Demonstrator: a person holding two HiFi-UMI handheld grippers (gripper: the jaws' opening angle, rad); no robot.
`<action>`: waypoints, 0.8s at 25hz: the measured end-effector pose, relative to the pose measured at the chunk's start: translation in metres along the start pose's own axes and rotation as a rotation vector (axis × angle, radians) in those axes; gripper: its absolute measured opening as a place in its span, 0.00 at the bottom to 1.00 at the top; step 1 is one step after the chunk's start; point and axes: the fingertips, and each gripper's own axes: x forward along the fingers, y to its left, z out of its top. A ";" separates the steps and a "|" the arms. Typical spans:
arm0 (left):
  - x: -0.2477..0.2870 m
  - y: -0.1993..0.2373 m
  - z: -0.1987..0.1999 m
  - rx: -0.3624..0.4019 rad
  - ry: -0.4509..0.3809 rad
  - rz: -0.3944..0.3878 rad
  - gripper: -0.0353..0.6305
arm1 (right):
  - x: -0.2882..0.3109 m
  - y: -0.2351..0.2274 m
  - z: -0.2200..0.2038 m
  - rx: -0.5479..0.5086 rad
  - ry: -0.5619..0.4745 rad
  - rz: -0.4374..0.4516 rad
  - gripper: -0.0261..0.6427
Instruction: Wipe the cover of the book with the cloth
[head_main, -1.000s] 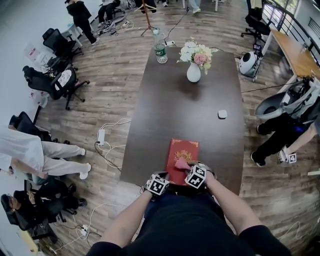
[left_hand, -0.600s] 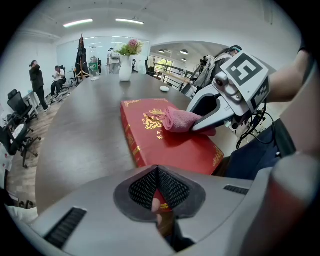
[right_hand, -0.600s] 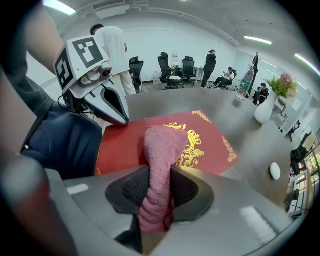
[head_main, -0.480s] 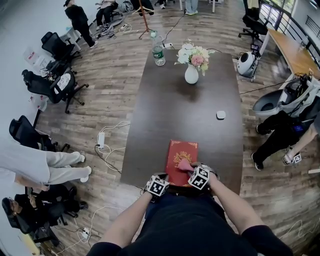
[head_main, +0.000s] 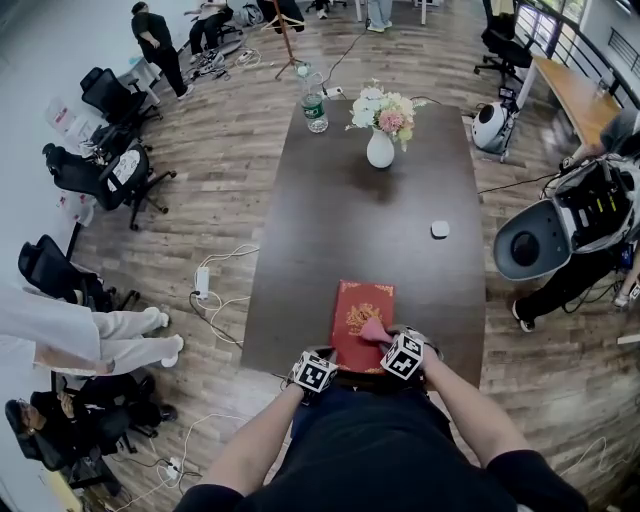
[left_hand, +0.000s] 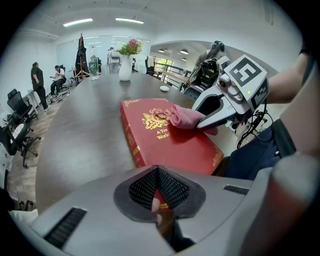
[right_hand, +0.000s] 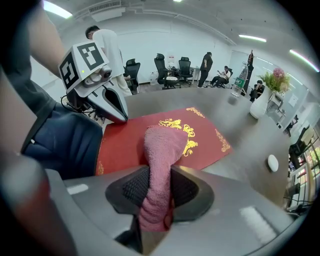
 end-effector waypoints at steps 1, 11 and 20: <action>0.000 0.000 0.000 -0.005 0.000 -0.001 0.05 | -0.001 -0.001 -0.001 0.002 0.000 -0.004 0.21; 0.002 0.005 0.000 -0.022 -0.020 0.003 0.05 | -0.007 -0.005 -0.013 0.075 -0.003 0.004 0.21; -0.001 0.003 0.001 -0.026 -0.028 -0.013 0.05 | -0.016 -0.013 -0.028 0.107 0.017 -0.017 0.21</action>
